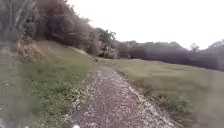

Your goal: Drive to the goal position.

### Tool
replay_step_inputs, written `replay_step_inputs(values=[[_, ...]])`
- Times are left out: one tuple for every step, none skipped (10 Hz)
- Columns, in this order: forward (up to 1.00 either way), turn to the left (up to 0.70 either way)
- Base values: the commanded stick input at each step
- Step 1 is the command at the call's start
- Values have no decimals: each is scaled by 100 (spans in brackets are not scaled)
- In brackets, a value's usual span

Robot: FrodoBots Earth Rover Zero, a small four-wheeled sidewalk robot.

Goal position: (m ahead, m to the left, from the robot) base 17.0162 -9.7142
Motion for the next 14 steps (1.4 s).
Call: replay_step_inputs(values=[[100,0],[100,0],[100,0],[100,0],[100,0],[100,0],[100,0],[100,1],[100,6],[100,15],[100,29],[100,17],[100,0],[100,0]])
